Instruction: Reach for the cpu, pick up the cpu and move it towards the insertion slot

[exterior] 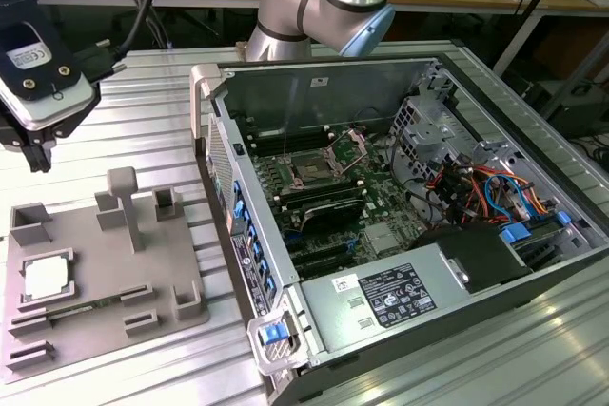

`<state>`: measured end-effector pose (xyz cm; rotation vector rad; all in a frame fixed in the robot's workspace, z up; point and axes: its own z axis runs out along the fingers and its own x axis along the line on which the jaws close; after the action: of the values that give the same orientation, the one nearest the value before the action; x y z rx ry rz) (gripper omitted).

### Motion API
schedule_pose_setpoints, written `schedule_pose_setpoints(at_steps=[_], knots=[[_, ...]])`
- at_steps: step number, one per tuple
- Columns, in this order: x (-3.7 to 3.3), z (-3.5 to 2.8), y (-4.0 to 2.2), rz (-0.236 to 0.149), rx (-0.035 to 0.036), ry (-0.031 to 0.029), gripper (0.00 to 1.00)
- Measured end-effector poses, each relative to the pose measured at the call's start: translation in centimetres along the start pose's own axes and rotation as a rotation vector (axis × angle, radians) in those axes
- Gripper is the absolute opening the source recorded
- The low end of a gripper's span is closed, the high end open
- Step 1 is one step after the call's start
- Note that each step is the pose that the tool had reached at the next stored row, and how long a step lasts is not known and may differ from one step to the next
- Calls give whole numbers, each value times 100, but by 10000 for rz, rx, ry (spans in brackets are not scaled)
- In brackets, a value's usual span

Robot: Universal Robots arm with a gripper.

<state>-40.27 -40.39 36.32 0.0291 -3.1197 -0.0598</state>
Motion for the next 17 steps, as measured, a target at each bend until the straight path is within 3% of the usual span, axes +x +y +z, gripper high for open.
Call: schedule_pose_setpoints(at_steps=[10, 14, 17], knots=[[159, 17, -10, 0, -1, 10, 11], [169, 18, -14, -1, -1, 7, 11], [172, 18, -14, -2, -1, -28, 11]])
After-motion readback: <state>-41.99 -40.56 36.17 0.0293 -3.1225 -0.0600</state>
